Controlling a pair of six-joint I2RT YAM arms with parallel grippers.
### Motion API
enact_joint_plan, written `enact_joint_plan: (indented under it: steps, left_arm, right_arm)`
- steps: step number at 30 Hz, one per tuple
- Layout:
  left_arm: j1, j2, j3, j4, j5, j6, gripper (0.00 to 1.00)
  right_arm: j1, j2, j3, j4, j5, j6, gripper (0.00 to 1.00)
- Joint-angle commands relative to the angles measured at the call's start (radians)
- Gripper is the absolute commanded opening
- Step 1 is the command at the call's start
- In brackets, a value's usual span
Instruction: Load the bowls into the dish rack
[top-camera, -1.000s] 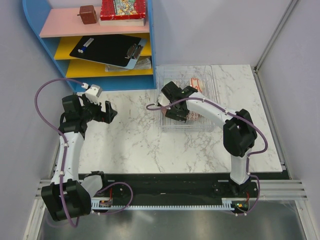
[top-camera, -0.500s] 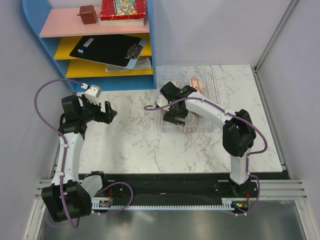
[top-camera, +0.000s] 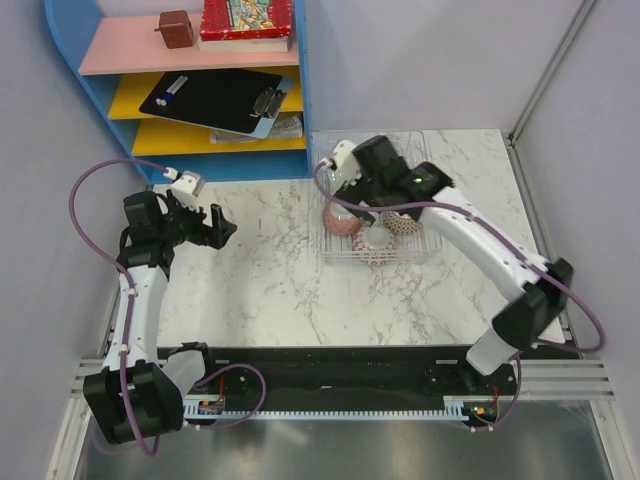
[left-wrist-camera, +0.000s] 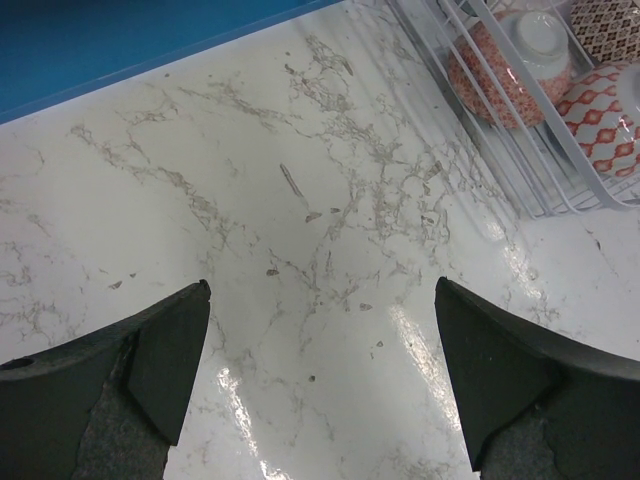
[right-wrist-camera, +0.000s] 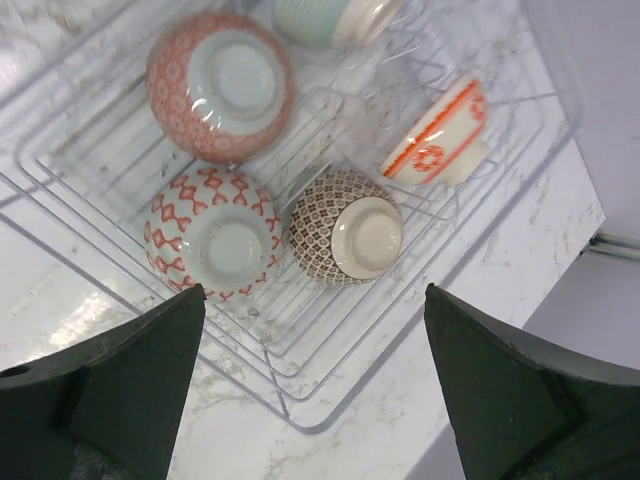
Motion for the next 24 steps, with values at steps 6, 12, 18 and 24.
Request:
enact_joint_plan:
  steps: [6,12,18,24]
  left_arm:
    - [0.005,-0.026,0.075,-0.062,0.101,0.072,1.00]
    - [0.007,-0.100,0.140,-0.151,0.104,0.106,1.00]
    - [0.007,-0.112,0.166,-0.182,0.138,0.086,1.00]
    - [0.007,-0.119,0.178,-0.188,0.156,0.079,1.00]
  right_arm:
    - [-0.255,-0.496,-0.064,0.134,-0.283,0.127,0.97]
    - [-0.255,-0.699,-0.152,0.062,-0.409,0.090,0.97]
    - [-0.264,-0.808,-0.272,0.106,-0.445,0.086,0.97]
    - [-0.272,-0.811,-0.274,0.120,-0.438,0.096,0.97]
